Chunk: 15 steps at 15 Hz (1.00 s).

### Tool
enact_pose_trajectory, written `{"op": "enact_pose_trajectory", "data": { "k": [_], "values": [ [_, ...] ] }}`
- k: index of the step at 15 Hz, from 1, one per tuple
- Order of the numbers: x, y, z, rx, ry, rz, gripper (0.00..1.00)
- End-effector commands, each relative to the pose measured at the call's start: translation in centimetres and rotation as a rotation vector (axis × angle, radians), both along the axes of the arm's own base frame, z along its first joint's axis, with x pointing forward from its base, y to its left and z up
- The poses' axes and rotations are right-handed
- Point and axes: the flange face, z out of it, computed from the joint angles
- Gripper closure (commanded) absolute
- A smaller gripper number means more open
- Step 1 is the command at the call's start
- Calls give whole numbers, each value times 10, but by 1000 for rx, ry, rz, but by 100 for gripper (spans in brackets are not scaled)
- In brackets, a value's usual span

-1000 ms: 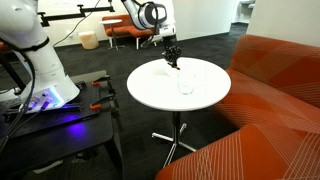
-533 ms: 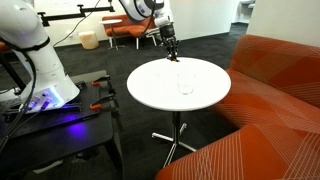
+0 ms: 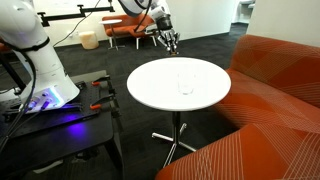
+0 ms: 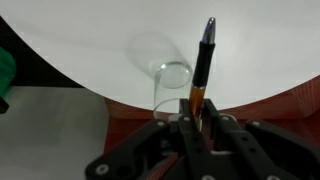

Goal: Put the pen inside the glass

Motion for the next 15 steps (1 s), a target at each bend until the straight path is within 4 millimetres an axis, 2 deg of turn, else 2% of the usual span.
{"op": "enact_pose_trajectory", "data": {
  "k": [1, 7, 15],
  "values": [
    [-9, -2, 16, -57, -47, -72, 96],
    [-9, -15, 22, -114, -132, -205, 96],
    [-11, -50, 27, -229, -123, -312, 96]
  ]
}}
